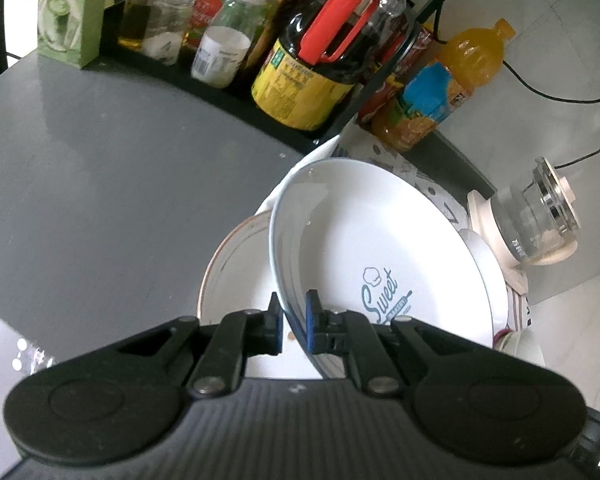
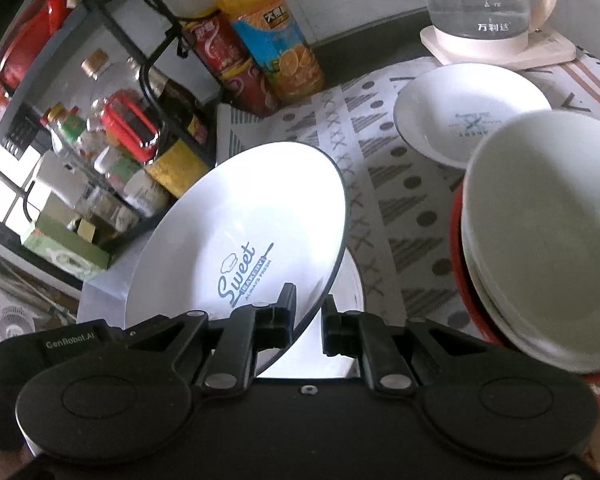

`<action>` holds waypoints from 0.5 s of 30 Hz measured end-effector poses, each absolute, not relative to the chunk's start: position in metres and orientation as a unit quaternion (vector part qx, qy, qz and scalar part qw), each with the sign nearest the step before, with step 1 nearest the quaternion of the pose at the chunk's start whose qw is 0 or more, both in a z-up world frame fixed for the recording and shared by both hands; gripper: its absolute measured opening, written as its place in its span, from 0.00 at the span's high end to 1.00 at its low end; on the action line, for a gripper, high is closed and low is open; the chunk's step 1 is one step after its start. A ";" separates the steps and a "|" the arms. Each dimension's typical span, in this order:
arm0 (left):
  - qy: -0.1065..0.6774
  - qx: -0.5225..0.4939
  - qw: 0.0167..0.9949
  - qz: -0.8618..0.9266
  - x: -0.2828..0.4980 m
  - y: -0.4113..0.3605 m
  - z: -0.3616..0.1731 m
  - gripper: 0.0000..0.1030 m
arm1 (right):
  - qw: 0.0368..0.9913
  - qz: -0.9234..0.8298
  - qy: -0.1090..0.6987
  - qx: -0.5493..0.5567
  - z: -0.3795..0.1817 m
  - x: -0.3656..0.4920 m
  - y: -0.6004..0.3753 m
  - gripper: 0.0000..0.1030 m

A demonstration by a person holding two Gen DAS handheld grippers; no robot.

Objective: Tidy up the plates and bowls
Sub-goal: 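Lift the 'Sweet' plate with both grippers over the brown-rimmed plate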

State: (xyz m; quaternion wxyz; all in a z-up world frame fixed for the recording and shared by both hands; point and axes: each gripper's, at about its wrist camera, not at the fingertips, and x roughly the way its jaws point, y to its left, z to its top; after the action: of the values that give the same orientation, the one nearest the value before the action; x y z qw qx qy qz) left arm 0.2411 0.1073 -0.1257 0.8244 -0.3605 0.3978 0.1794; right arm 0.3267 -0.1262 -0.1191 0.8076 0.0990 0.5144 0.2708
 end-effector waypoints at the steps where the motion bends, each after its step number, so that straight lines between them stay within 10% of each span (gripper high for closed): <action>1: 0.399 -0.360 0.824 0.180 0.239 0.107 -0.127 0.92 | 0.807 0.271 0.515 0.096 -0.120 0.324 -0.127 0.89; 15: 0.421 -0.359 0.814 0.178 0.223 0.097 -0.143 0.92 | 0.804 0.263 0.528 0.077 -0.132 0.305 -0.137 0.89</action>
State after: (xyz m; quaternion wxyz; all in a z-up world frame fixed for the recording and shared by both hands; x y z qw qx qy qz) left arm 0.2229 0.0967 -0.1434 0.8137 -0.3592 0.4208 0.1784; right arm 0.3045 -0.1371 -0.1321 0.8038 0.0768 0.5282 0.2627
